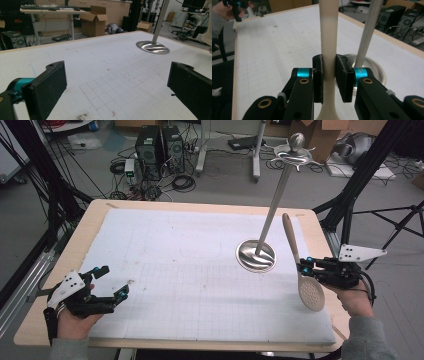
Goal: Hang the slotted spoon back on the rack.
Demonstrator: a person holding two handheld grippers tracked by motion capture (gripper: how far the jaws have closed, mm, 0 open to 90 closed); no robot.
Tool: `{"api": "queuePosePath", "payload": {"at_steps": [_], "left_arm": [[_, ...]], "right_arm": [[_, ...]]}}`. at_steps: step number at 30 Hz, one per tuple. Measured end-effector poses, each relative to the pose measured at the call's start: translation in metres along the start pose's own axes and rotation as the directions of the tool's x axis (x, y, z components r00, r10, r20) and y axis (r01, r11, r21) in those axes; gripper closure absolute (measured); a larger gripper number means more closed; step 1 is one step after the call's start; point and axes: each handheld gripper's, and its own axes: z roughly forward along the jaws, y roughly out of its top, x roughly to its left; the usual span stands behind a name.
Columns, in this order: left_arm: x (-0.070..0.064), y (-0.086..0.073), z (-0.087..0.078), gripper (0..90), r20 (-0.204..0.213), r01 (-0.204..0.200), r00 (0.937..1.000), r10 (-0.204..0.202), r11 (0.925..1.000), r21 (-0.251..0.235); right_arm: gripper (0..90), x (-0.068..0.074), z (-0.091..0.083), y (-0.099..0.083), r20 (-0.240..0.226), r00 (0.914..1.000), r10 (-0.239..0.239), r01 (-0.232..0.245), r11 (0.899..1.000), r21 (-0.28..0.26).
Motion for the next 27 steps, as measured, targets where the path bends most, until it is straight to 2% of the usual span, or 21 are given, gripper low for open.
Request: {"api": "queuePosePath", "payload": {"at_steps": [5, 16, 27], "left_arm": [[0.000, 0.001, -0.003, 2.8, -0.007, -0.004, 1.0000, 0.004, 1.0000, -0.001], [-0.001, -0.002, -0.011, 2.8, -0.030, 0.001, 0.9996, -0.001, 1.0000, 0.002], [-0.001, -0.003, -0.018, 2.8, -0.044, 0.002, 0.9990, -0.002, 1.0000, 0.001]], "right_arm": [[77.6, -0.006, -0.009, 0.005, 0.023, 0.9997, 0.008, -0.007, 0.999, -0.041], [77.5, -0.015, -0.023, 0.011, 0.055, 0.9974, 0.047, -0.042, 0.996, -0.084], [77.6, -0.020, -0.030, 0.031, 0.073, 0.9968, 0.033, -0.025, 0.994, -0.107]]}}
